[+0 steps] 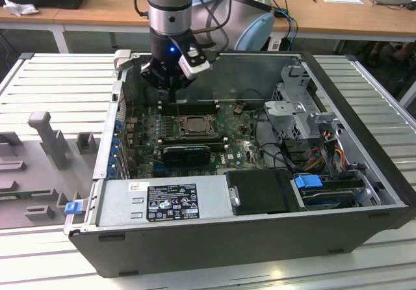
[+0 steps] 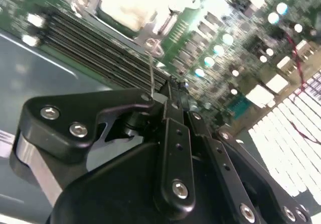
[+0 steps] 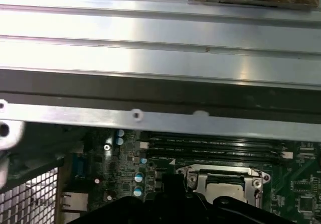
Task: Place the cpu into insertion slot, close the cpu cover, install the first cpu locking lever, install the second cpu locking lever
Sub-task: 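Install the first cpu locking lever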
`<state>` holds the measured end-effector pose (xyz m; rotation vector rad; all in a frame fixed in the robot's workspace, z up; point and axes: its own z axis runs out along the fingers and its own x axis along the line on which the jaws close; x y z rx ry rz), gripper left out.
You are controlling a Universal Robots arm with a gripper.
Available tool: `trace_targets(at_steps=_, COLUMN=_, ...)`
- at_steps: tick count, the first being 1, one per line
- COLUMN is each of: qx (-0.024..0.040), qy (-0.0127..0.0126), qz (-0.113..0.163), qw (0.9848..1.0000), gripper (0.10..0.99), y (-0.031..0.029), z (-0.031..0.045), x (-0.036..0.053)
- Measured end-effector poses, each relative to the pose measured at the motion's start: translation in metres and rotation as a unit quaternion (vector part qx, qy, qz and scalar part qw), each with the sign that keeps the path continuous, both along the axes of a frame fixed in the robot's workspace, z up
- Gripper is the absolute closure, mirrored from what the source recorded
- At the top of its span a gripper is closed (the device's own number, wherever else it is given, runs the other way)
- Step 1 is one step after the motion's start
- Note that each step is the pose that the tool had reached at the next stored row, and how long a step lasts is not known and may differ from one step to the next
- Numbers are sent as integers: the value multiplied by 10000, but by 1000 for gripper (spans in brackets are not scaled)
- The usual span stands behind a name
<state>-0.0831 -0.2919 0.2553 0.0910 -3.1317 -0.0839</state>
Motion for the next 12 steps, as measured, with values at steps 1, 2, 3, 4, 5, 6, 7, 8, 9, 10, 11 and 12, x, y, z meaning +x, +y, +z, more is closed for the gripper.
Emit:
trace_targets(at_steps=1, qx=0, qy=0, qz=1, qw=10000, gripper=980, y=0, z=-1, x=40)
trace_targets(at_steps=2, qx=0, qy=0, qz=1, qw=10000, gripper=980, y=0, z=-3, x=69)
trace_targets(at_steps=3, qx=0, qy=0, qz=1, qw=10000, gripper=980, y=0, z=-5, x=95)
trace_targets(at_steps=4, qx=0, qy=0, qz=1, qw=10000, gripper=980, y=0, z=-9, x=133)
trace_targets(at_steps=5, qx=0, qy=0, qz=1, qw=10000, gripper=980, y=0, z=-13, x=165)
trace_targets(at_steps=6, qx=0, qy=-1, qz=0, qw=10000, gripper=980, y=0, z=-19, x=212)
trace_targets(at_steps=7, qx=2, qy=-1, qz=1, qw=10000, gripper=980, y=0, z=-29, x=266)
trace_targets(at_steps=8, qx=12, qy=-2, qz=1, qw=10000, gripper=980, y=-1, z=-31, x=285)
trace_targets(at_steps=9, qx=95, qy=-1, qz=1, qw=10000, gripper=980, y=-1, z=-31, x=293)
trace_targets(at_steps=10, qx=269, qy=-2, qz=0, qw=9996, gripper=980, y=-7, z=-32, x=295)
trace_targets(at_steps=11, qx=310, qy=-25, qz=1, qw=9995, gripper=980, y=-18, z=-39, x=295)
trace_targets(at_steps=12, qx=310, qy=-57, qz=1, qw=9995, gripper=980, y=-20, z=-46, x=295)
